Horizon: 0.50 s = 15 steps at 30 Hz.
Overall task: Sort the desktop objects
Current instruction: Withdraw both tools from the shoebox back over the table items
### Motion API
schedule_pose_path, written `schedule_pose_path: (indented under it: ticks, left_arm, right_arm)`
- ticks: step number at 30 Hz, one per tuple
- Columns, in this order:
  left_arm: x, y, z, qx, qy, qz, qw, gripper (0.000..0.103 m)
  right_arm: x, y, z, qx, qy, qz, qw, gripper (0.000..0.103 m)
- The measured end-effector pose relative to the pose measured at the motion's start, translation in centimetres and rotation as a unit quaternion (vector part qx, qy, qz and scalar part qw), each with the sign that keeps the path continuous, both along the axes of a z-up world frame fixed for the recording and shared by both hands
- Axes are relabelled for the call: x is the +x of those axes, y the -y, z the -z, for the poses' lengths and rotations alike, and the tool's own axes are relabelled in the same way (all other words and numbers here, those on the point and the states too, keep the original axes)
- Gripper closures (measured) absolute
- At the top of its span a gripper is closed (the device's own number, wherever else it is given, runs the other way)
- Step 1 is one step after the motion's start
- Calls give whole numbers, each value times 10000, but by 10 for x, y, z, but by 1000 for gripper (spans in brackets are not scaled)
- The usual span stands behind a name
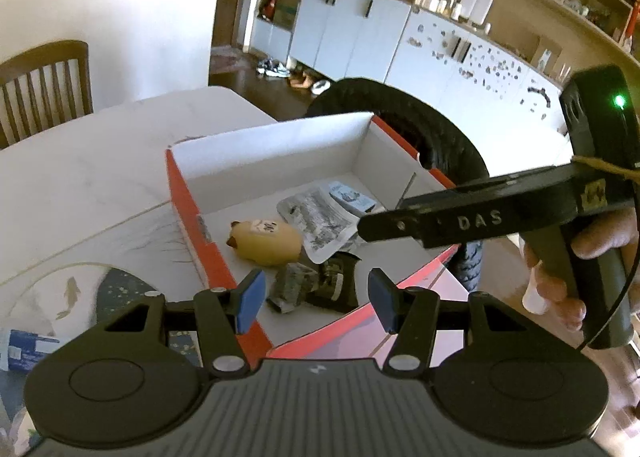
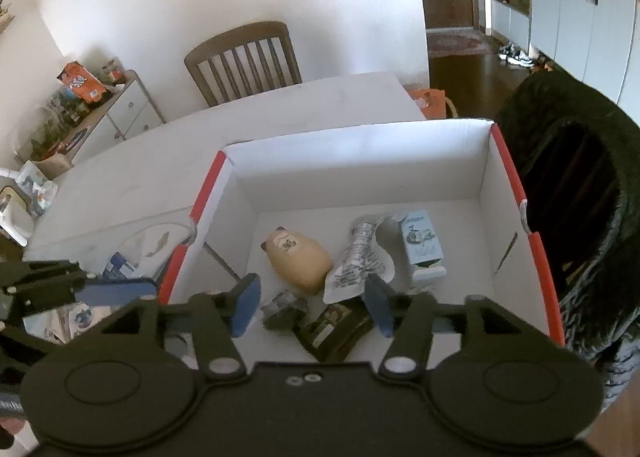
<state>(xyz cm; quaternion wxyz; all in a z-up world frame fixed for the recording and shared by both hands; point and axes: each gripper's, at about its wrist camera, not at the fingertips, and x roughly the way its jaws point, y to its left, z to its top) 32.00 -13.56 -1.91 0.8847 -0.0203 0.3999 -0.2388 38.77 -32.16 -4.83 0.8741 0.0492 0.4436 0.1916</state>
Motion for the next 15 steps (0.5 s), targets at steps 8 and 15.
schedule_pose_path:
  ticks: [8,15]
  left_arm:
    - [-16,-28,-3,-95,93,-93,9999,42]
    - [-35,-57,-5,-116,195,-248,9994,25]
  right_arm:
    - [-21,-12,-9,173,275,57,9995,26]
    - [-41,-40,-17,300,480,-59,9984,20]
